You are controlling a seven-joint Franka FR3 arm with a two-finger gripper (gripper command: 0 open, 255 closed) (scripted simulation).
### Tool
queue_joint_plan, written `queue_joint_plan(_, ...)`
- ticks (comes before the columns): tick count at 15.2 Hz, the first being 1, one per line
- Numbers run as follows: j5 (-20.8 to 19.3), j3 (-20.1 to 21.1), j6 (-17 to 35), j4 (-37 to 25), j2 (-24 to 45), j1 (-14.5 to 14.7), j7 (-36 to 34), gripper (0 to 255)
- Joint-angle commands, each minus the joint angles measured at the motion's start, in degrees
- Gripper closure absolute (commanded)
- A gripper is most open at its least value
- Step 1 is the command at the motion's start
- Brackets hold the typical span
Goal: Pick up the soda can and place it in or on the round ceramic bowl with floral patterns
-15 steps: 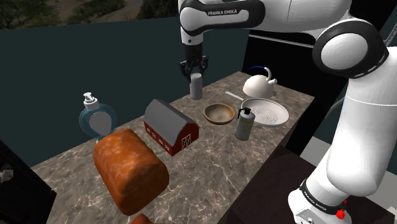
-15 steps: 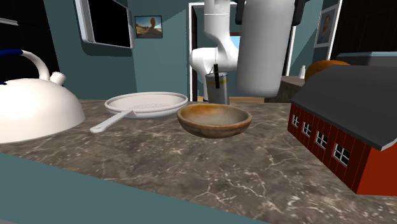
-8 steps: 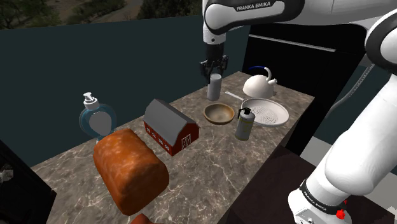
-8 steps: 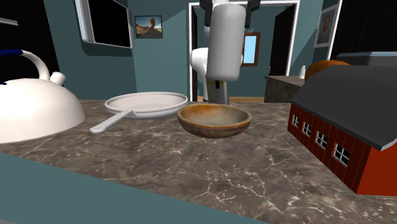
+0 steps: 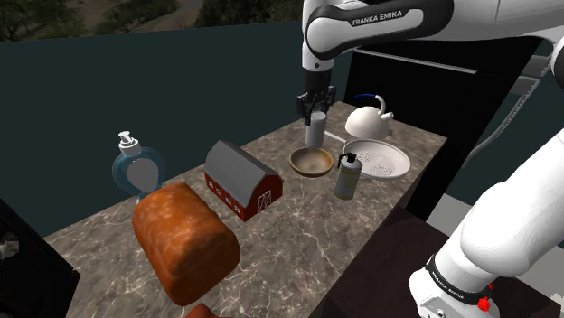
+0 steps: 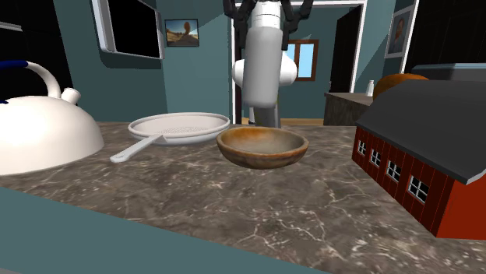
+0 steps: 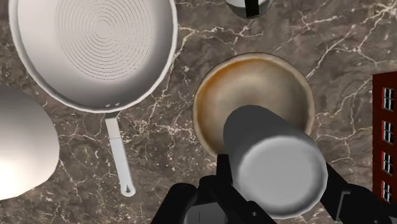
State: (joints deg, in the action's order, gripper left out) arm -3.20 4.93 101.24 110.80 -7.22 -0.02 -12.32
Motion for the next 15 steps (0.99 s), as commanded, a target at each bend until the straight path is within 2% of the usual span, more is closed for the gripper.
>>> queue_joint_plan(1,0.0,0.0,1.7,1.5,0.2,0.0,0.0,255)
queue_joint_plan(12,-0.3,0.0,10.2,8.6,1.6,0.0,-0.6,255)
queue_joint_plan(15,-0.3,0.0,10.2,8.6,1.6,0.0,-0.6,255)
